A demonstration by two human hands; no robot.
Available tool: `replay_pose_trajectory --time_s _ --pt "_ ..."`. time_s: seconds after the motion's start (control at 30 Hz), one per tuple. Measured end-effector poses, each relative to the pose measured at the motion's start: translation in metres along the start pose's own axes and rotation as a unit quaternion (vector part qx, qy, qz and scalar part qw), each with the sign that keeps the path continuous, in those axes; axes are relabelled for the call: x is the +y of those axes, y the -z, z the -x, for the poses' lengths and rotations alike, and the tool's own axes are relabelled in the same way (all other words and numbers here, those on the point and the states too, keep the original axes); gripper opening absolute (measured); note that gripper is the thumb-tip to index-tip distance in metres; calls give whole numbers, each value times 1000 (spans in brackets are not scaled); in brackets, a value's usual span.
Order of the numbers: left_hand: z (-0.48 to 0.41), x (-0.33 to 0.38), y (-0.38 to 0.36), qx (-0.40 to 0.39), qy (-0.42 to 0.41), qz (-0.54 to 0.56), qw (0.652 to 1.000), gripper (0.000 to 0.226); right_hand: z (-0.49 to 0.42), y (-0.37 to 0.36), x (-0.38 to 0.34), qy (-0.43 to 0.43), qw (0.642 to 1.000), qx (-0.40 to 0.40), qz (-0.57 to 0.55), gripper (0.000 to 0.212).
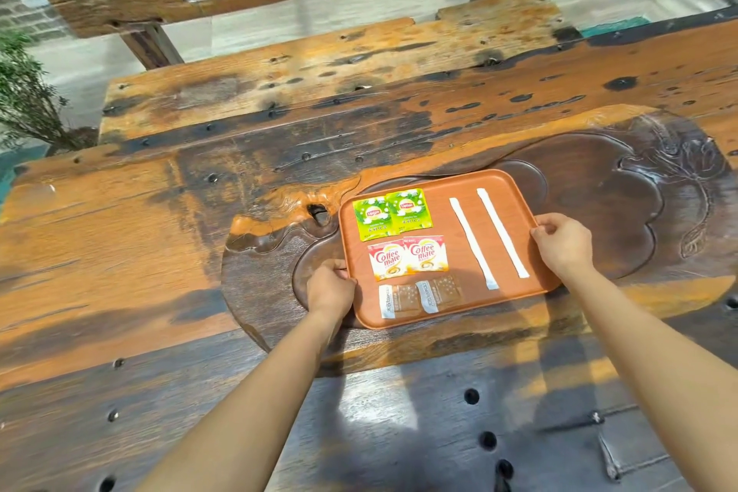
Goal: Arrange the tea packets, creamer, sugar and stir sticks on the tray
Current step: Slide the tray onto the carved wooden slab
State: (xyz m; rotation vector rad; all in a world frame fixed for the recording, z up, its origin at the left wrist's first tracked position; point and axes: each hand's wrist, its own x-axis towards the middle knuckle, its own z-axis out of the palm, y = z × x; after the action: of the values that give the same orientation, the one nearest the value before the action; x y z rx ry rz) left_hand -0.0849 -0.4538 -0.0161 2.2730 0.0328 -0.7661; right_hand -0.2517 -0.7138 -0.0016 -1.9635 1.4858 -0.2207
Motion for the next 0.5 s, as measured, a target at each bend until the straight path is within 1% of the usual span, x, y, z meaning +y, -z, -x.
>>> replay_pose_trajectory --time_s 0.33,0.5 --pt "-4 1 2 -27 7 33 999 19 -3 -2 -3 -7 1000 1 0 23" --pt "-9 -1 2 -33 13 52 998 25 -5 -3 -4 -10 1000 1 5 23"
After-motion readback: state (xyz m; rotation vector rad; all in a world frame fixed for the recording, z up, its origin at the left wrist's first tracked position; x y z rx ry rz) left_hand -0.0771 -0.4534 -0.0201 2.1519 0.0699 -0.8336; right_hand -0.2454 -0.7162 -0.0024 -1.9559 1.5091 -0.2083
